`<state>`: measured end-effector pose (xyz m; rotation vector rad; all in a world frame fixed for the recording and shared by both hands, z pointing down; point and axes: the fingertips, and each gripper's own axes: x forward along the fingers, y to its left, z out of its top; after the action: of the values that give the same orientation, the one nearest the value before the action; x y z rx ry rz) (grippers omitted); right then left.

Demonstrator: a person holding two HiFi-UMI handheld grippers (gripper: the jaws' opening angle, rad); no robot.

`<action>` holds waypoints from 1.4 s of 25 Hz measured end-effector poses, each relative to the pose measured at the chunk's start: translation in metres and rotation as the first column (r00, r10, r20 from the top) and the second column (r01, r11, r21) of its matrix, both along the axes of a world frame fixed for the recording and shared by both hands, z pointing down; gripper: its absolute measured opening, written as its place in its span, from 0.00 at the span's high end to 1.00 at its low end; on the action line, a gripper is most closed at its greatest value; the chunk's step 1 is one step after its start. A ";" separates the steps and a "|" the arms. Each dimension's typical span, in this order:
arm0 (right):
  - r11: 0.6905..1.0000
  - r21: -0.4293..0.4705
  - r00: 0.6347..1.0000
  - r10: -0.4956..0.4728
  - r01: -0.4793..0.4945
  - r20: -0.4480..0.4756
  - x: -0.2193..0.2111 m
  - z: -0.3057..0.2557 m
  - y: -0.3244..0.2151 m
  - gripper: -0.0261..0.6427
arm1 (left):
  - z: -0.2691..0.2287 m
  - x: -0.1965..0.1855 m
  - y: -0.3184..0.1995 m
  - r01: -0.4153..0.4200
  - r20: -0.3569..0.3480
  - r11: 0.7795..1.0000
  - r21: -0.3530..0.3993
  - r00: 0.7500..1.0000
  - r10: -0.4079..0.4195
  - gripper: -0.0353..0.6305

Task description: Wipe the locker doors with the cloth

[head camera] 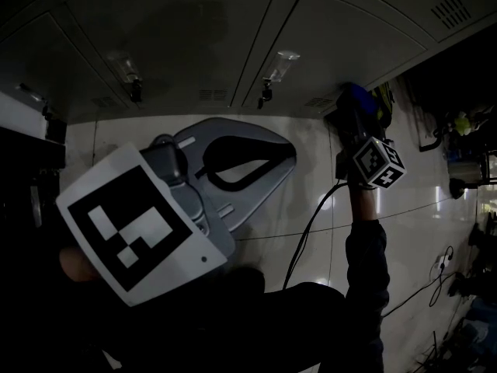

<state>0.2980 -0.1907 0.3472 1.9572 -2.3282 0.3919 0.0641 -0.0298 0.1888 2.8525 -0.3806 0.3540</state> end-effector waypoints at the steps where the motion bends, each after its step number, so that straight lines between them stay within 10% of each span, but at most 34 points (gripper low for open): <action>1: 1.000 0.001 1.000 -0.026 0.026 0.000 -0.013 0.001 0.002 0.74 | -0.001 0.000 0.000 -0.001 -0.003 1.000 0.002 1.000 0.001 0.98; 17: 0.924 0.003 0.924 -0.383 0.383 -0.018 -0.200 0.010 0.002 0.74 | -0.015 -0.032 0.005 0.029 -0.035 1.000 -0.010 0.999 -0.029 0.98; 35: 0.941 0.006 0.941 -0.338 0.338 0.013 -0.168 0.011 -0.012 0.73 | -0.011 -0.030 0.006 0.023 -0.027 1.000 -0.017 0.999 -0.023 0.98</action>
<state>0.1300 -0.2031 0.3584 1.5120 -2.6075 0.3726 0.0345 -0.0237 0.1777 2.8311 -0.4028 0.3129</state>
